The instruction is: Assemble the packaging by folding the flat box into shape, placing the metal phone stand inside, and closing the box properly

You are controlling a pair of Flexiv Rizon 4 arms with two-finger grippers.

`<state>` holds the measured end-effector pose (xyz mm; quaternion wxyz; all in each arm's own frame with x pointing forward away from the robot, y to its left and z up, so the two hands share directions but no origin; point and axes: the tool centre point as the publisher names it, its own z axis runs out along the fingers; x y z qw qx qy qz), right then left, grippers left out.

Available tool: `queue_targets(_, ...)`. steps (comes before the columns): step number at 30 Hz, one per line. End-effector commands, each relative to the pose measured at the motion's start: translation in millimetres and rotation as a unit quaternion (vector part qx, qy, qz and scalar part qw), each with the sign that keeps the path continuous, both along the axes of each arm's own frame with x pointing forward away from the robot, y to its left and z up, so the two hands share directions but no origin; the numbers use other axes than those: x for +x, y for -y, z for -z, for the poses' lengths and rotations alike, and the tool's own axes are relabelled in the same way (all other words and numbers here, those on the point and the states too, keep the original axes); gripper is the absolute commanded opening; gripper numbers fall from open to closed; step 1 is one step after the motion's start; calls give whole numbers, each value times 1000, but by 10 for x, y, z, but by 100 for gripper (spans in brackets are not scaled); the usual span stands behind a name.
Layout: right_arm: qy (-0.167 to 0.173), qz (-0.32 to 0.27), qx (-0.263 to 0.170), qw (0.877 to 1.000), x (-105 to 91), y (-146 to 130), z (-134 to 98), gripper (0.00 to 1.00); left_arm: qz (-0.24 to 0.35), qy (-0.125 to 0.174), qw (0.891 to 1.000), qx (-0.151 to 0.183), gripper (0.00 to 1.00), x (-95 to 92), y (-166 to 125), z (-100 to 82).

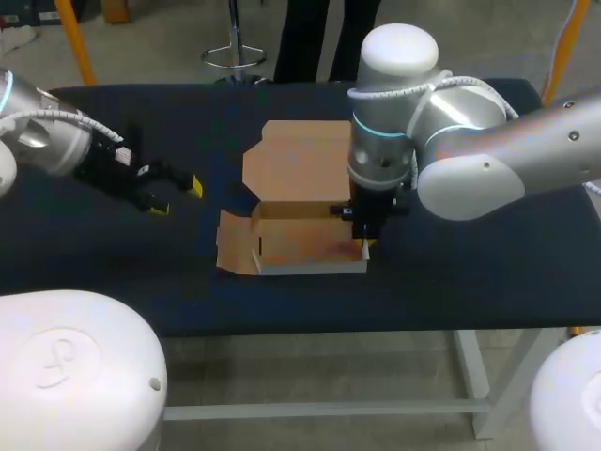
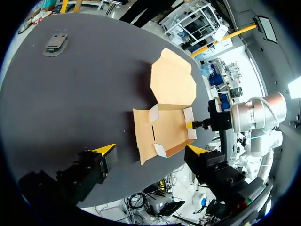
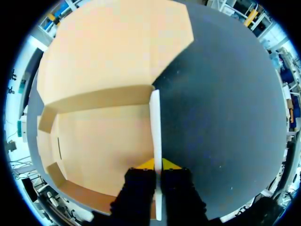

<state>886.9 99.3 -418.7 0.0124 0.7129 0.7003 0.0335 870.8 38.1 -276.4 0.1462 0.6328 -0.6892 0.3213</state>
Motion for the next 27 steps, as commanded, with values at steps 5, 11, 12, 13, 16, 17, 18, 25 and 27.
queue_targets(5,-2,-1,0,1000,7,3,1,0,32,-13,999,3,78,124,194,295)
queue_targets(11,-2,-1,0,1000,7,3,1,0,35,-32,999,8,80,179,307,465)
queue_targets(12,-2,-1,0,1000,7,3,1,0,36,-33,999,8,79,180,326,500)
queue_targets(13,-2,-1,0,1000,7,3,1,0,36,-34,999,8,76,181,343,536)
queue_targets(16,-2,-1,0,1000,7,3,1,0,38,-39,998,9,75,196,366,636)
queue_targets(17,-2,-1,0,1000,7,3,1,0,38,-40,998,9,70,201,376,667)
queue_targets(18,-2,-1,0,1000,7,3,1,0,39,-42,998,9,63,201,385,695)
queue_targets(25,-2,-1,0,1000,7,3,1,0,39,-53,998,6,62,211,427,837)
queue_targets(27,-2,-1,0,1000,7,3,1,0,39,-59,997,4,62,209,434,876)
